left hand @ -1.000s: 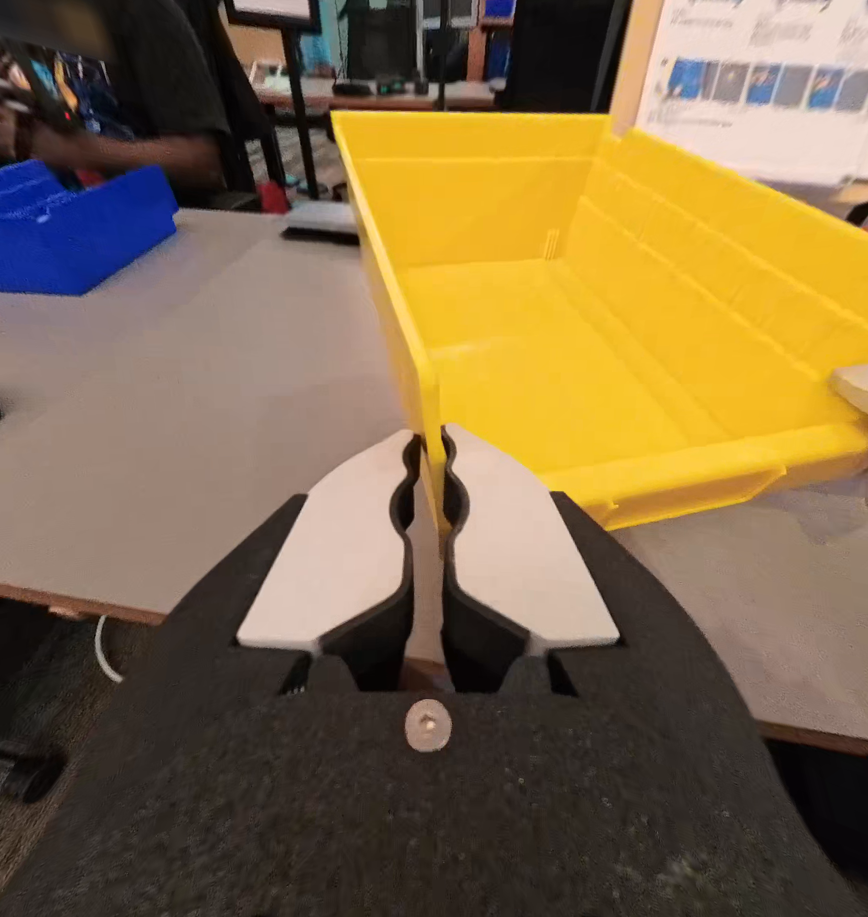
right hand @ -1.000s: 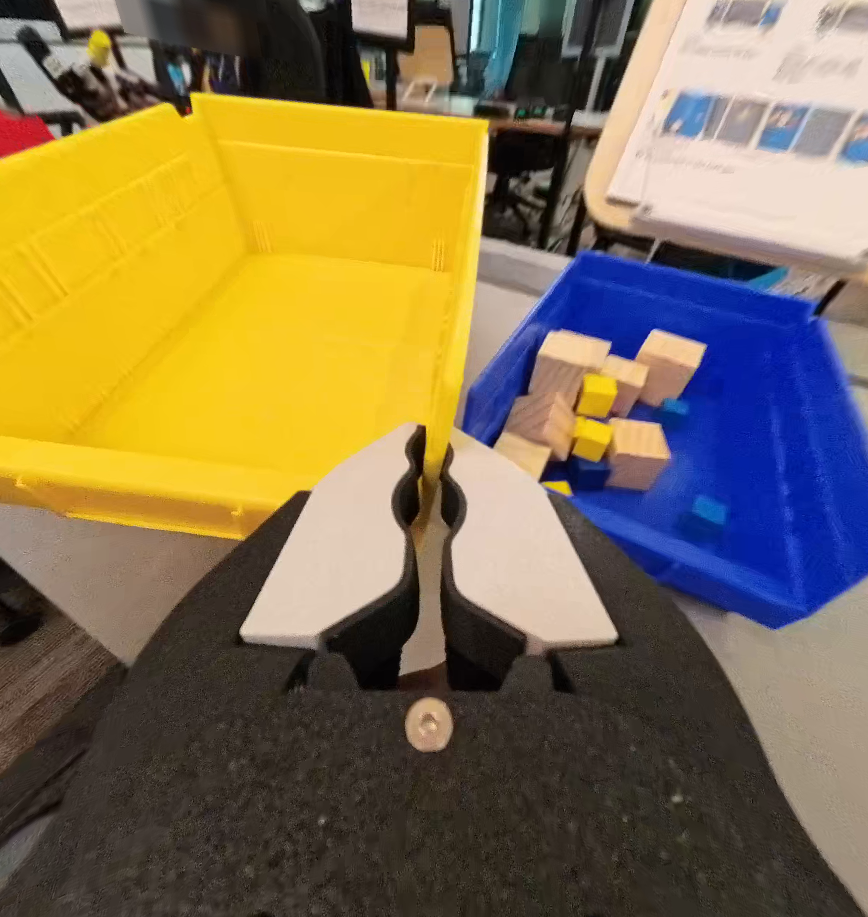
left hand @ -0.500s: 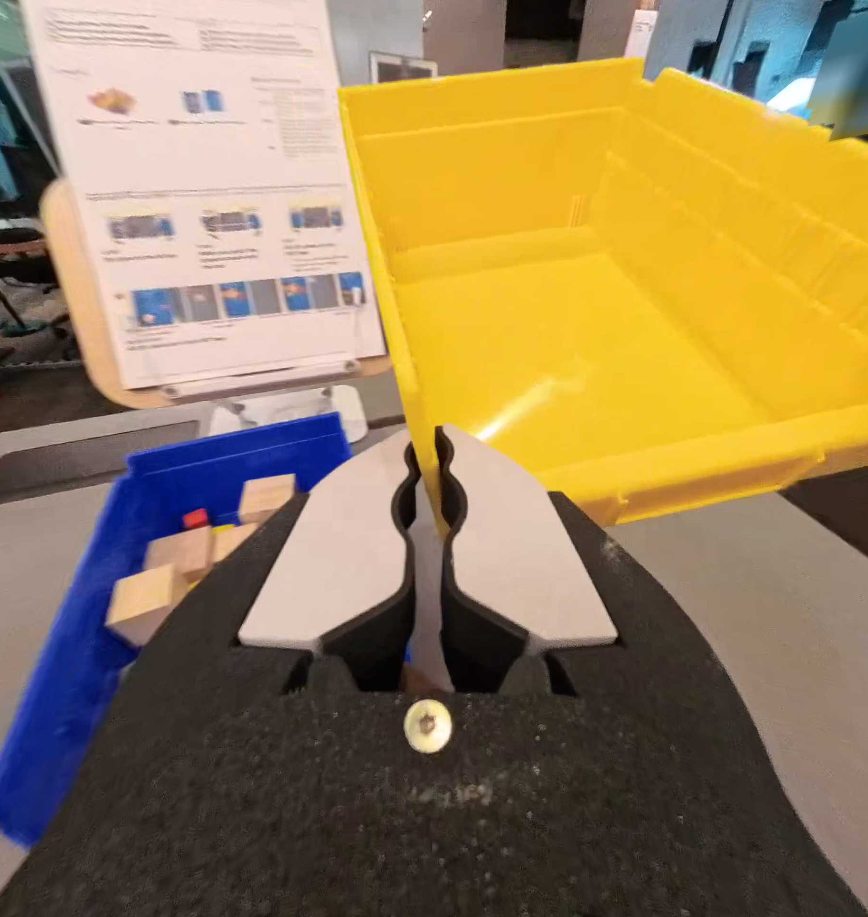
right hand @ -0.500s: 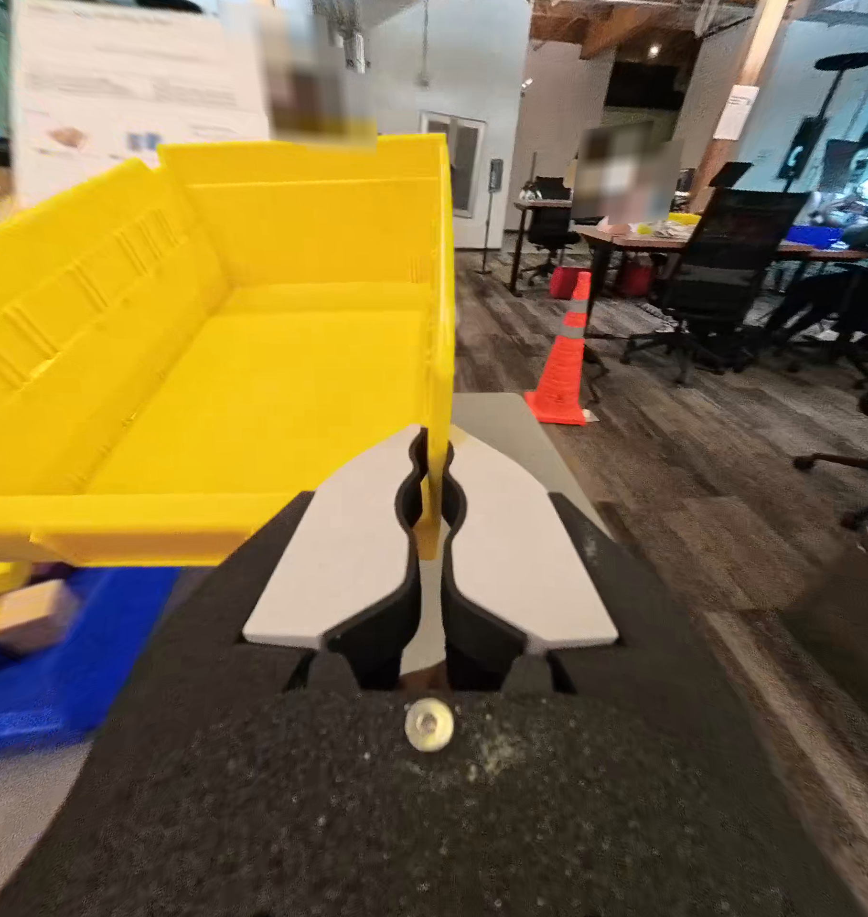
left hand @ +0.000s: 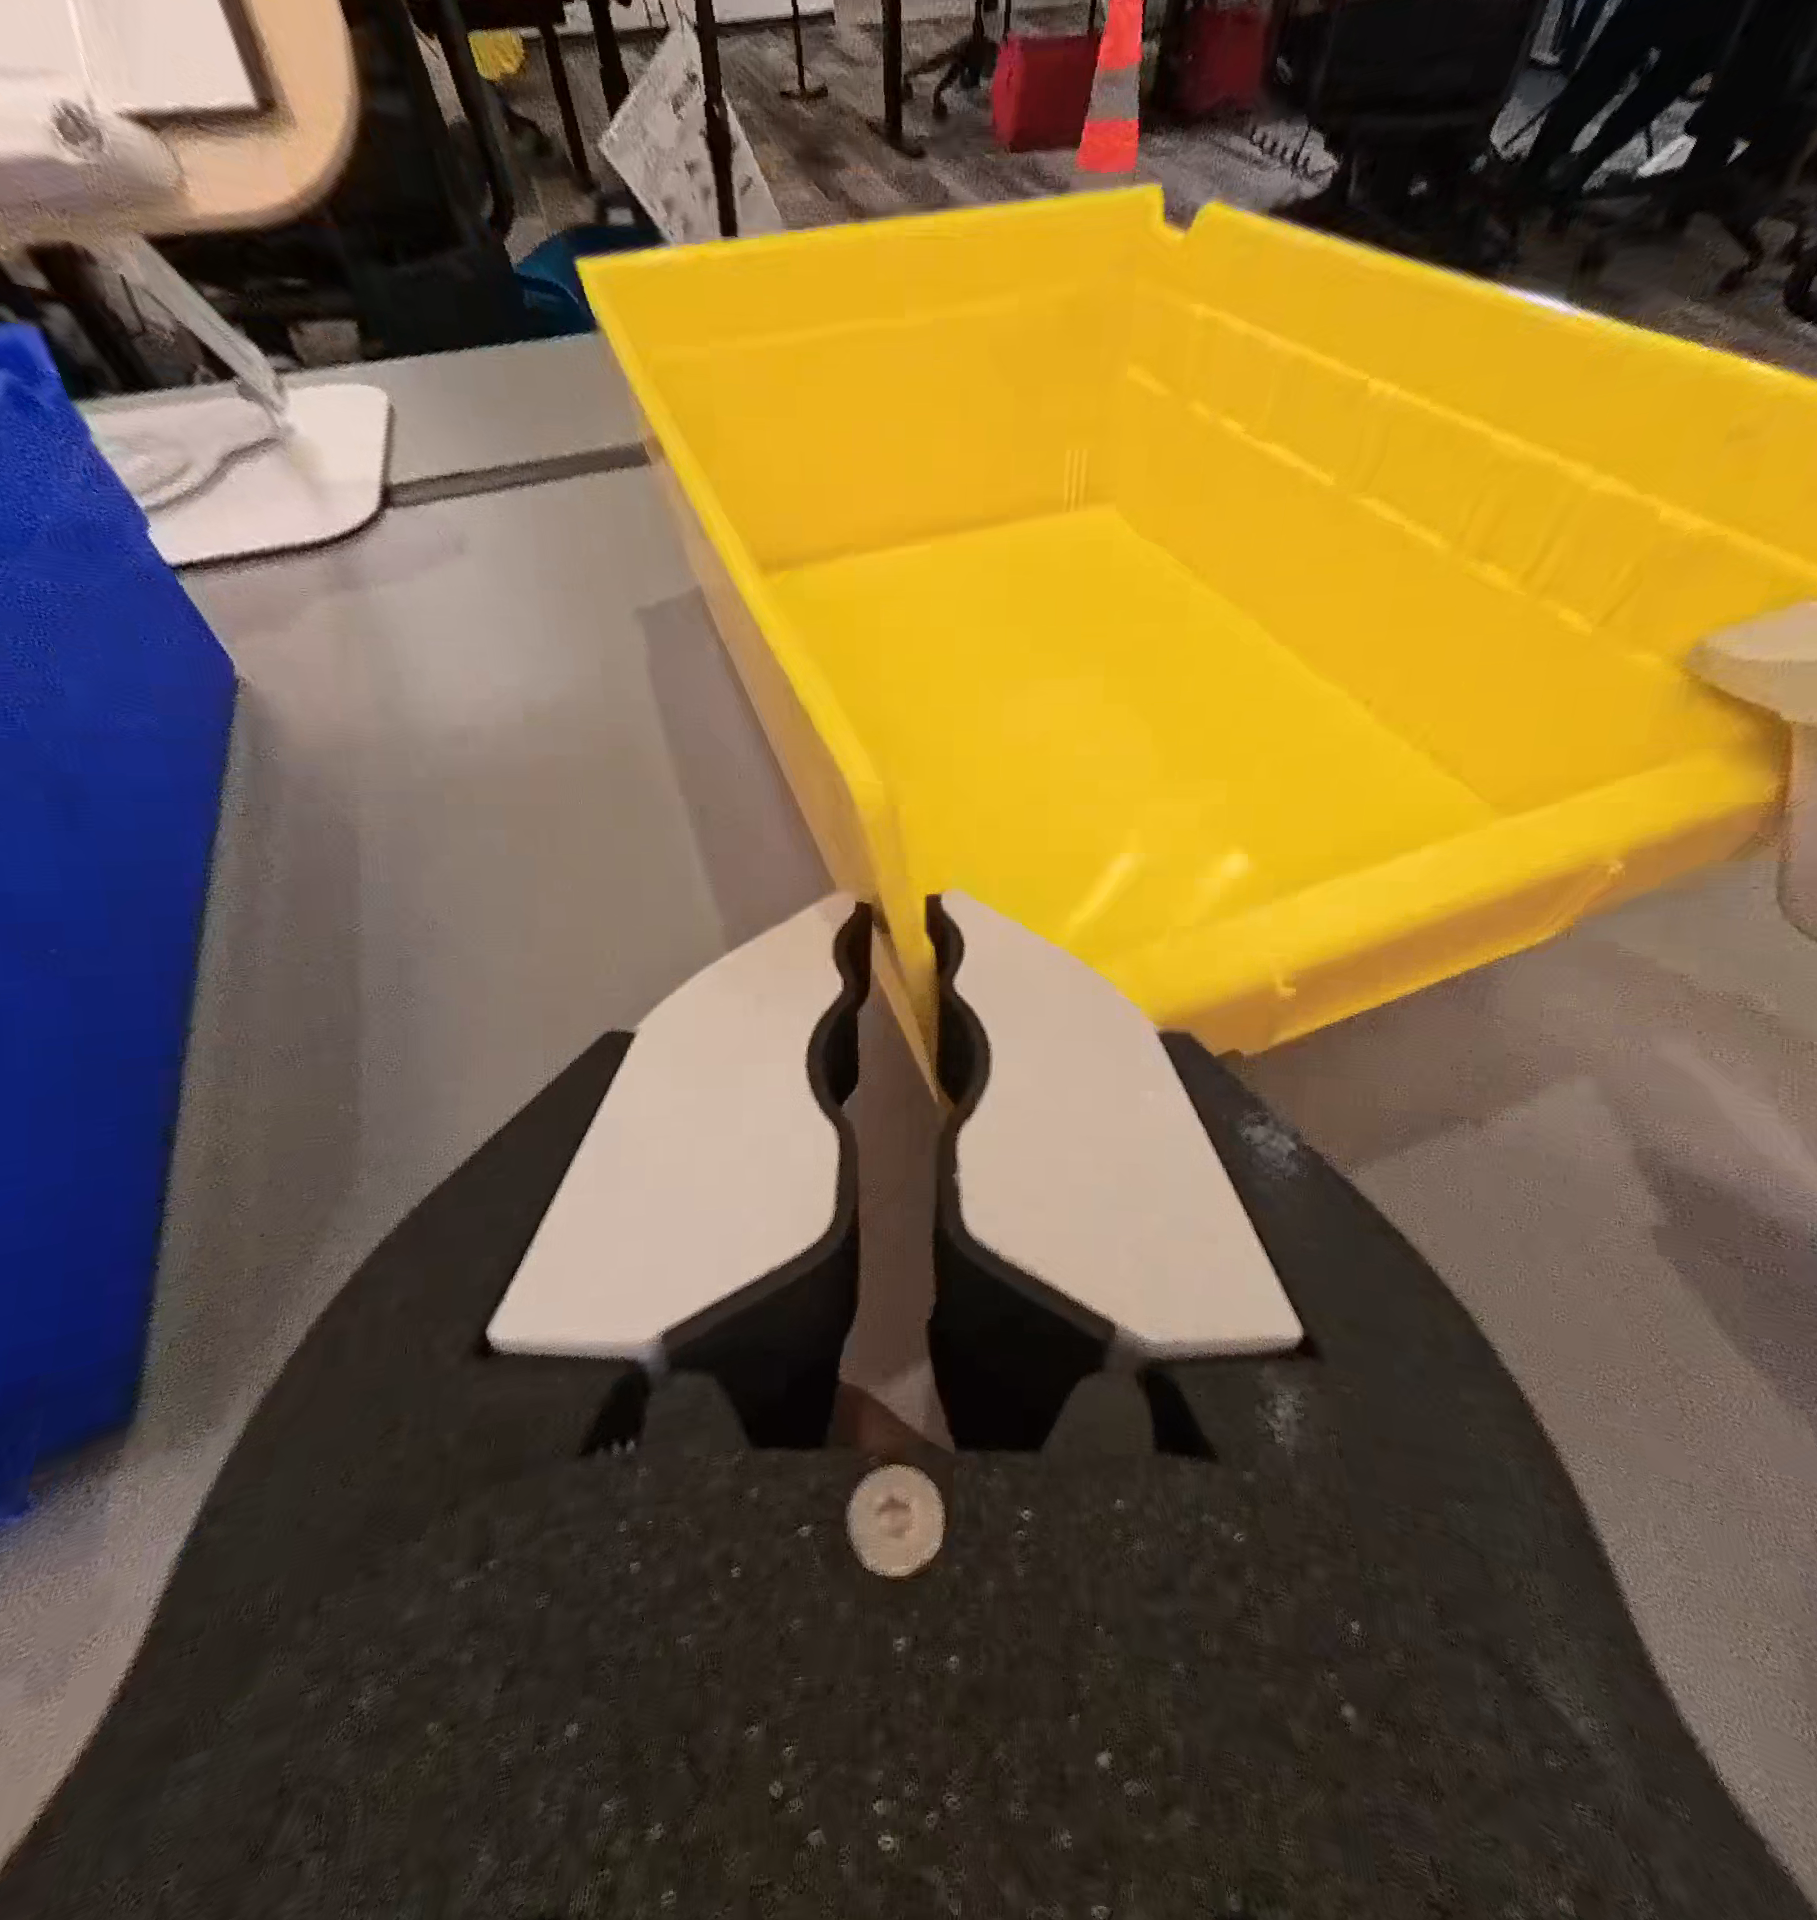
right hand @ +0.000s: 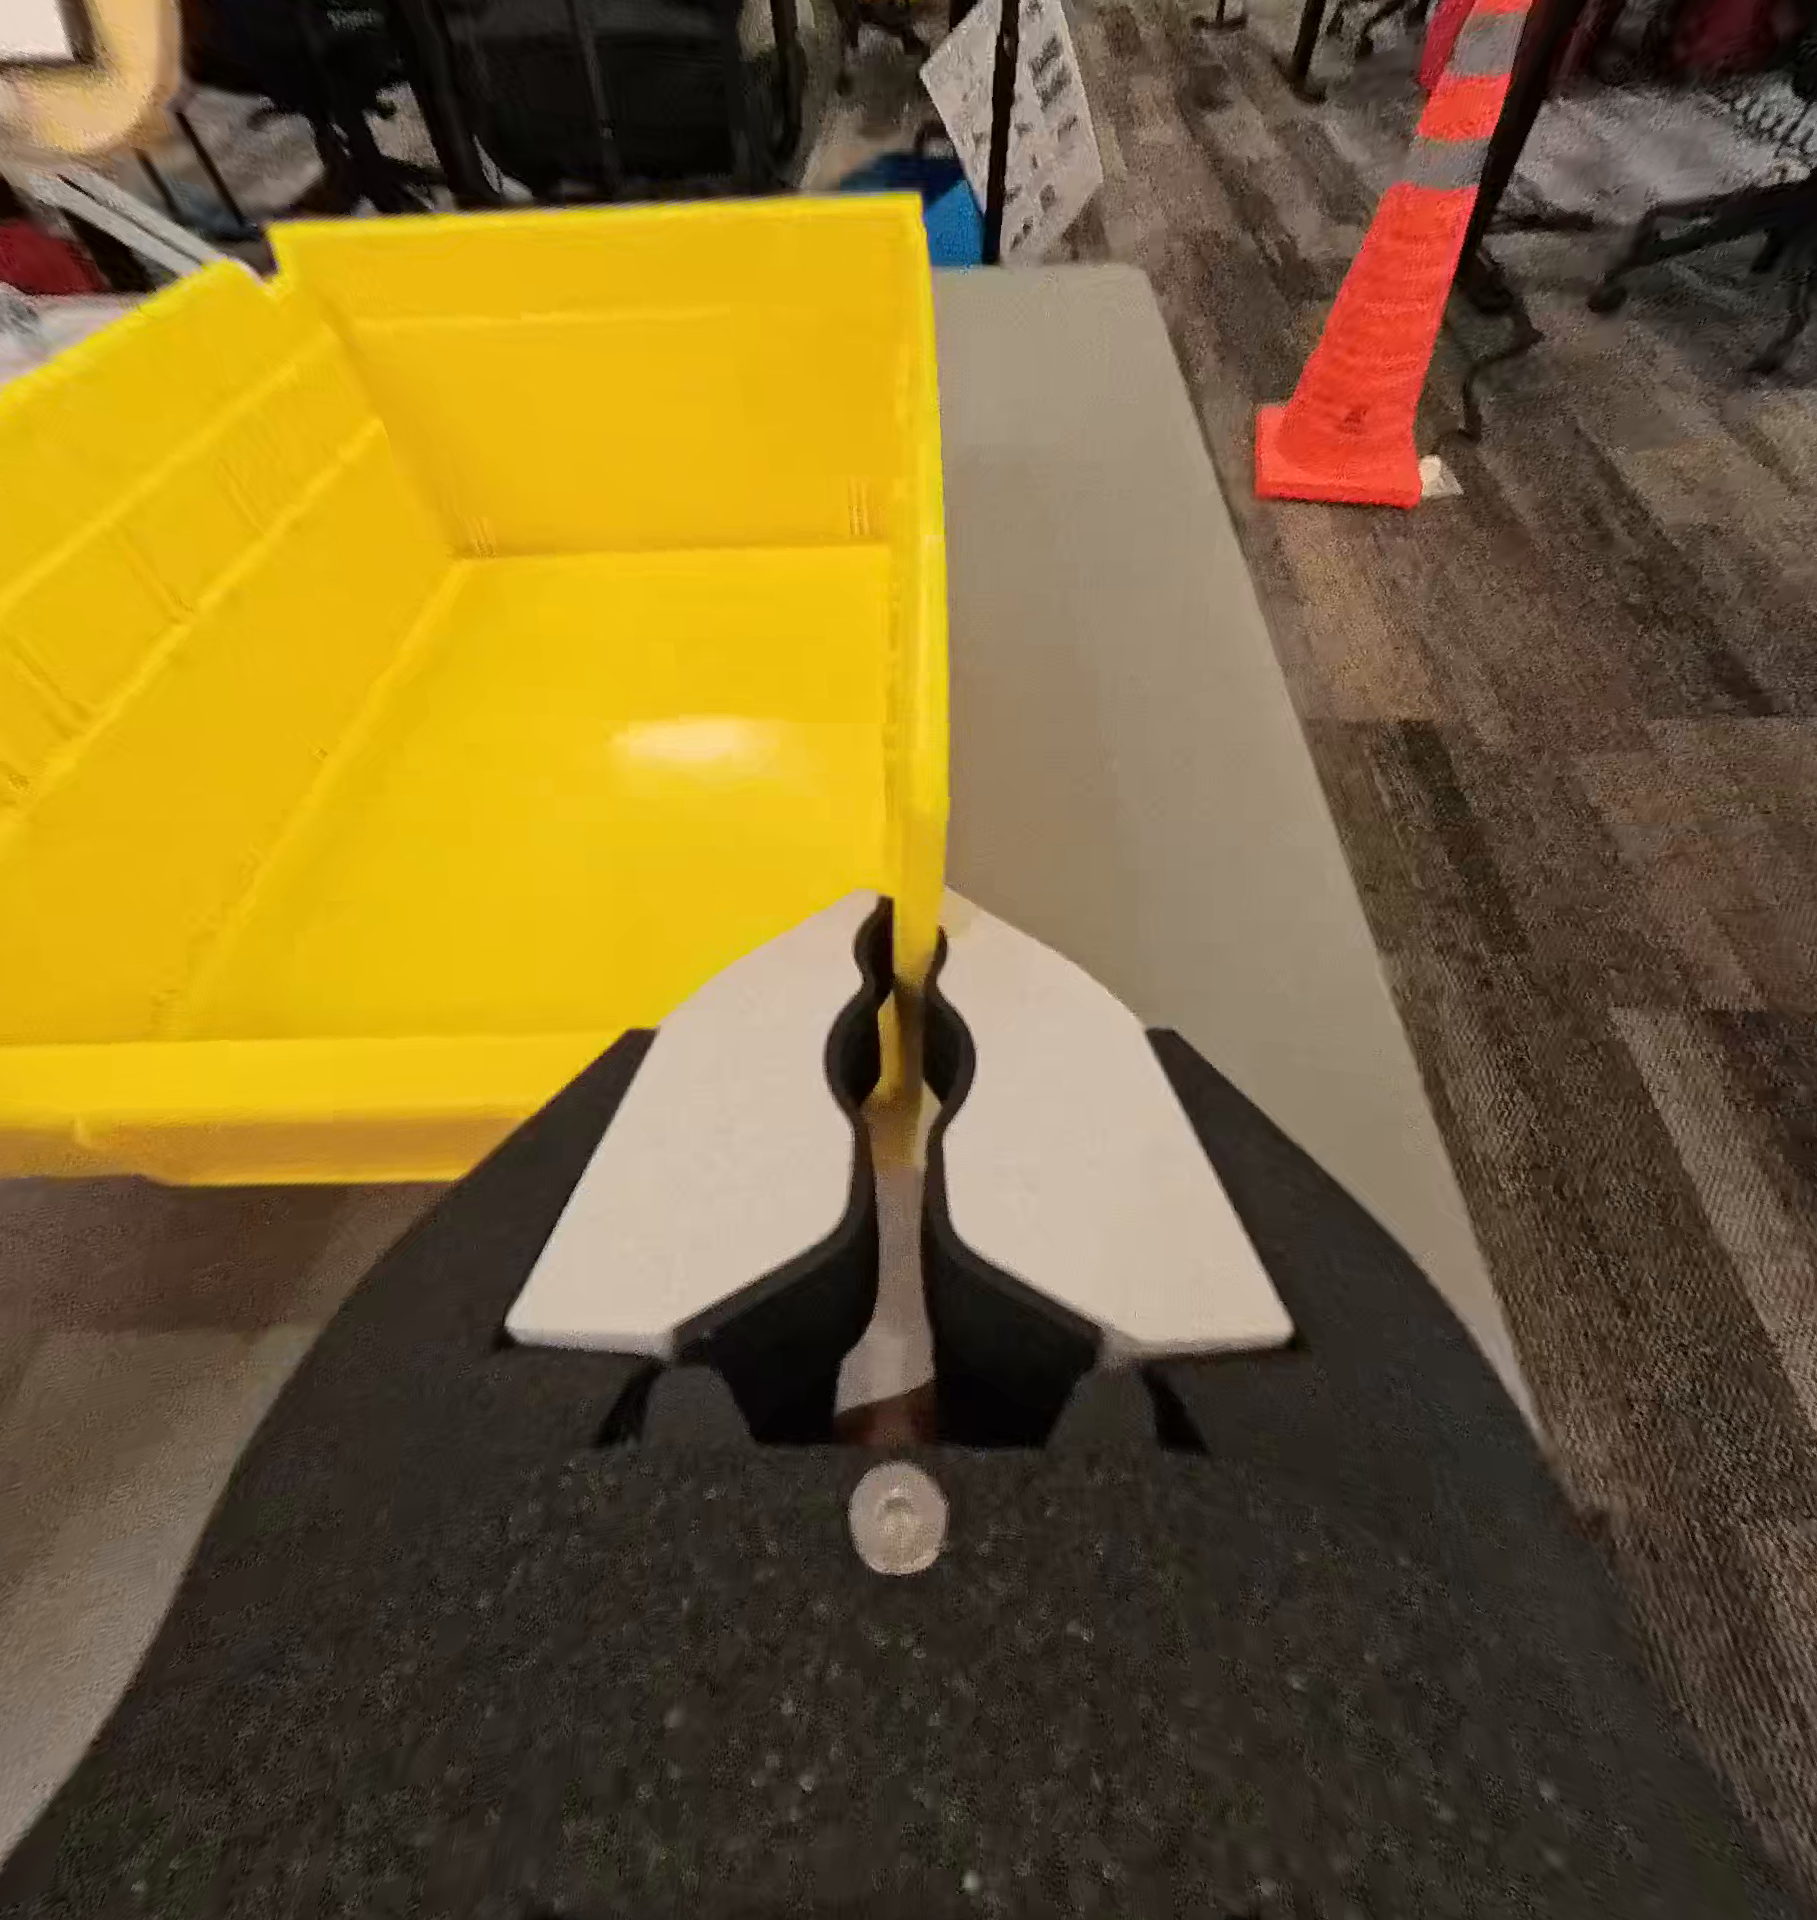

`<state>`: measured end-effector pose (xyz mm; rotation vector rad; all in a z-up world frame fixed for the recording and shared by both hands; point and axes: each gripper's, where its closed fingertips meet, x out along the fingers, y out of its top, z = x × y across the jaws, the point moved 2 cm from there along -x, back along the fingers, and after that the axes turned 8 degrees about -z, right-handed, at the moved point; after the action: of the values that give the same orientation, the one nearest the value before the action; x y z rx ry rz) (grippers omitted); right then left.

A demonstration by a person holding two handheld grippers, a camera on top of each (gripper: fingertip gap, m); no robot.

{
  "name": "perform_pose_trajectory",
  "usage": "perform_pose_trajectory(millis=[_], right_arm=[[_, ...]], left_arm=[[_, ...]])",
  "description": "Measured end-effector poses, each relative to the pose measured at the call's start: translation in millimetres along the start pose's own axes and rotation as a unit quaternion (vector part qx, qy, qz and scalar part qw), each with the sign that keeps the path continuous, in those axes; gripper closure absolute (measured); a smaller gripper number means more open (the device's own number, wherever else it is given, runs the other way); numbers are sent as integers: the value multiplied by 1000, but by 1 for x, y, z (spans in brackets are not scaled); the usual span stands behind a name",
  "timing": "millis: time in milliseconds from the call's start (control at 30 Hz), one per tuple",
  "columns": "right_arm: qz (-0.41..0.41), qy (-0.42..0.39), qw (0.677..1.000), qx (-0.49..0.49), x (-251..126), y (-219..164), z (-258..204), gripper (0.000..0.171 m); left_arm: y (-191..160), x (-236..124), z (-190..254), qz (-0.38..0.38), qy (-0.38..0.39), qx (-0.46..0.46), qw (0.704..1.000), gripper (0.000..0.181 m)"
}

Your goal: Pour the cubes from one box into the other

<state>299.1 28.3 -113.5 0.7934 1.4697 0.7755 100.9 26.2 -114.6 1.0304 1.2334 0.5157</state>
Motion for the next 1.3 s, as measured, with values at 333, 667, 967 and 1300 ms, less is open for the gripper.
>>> perform_pose_trajectory(millis=[333,667,967,1300], right_arm=[[82,0,996,36,-68,36,-10,163],[135,155,971,-121,-90,60,-262,136],[-66,105,982,-141,17,-20,-361,119],[35,25,995,-92,19,10,-394,169]], left_arm=[[38,-81,-39,35,-184,-50,981,133],[-19,-147,-310,48,38,-89,994,125],[-64,-77,-324,-61,-1,-90,994,130],[-53,-107,-377,-48,69,-111,990,179]])
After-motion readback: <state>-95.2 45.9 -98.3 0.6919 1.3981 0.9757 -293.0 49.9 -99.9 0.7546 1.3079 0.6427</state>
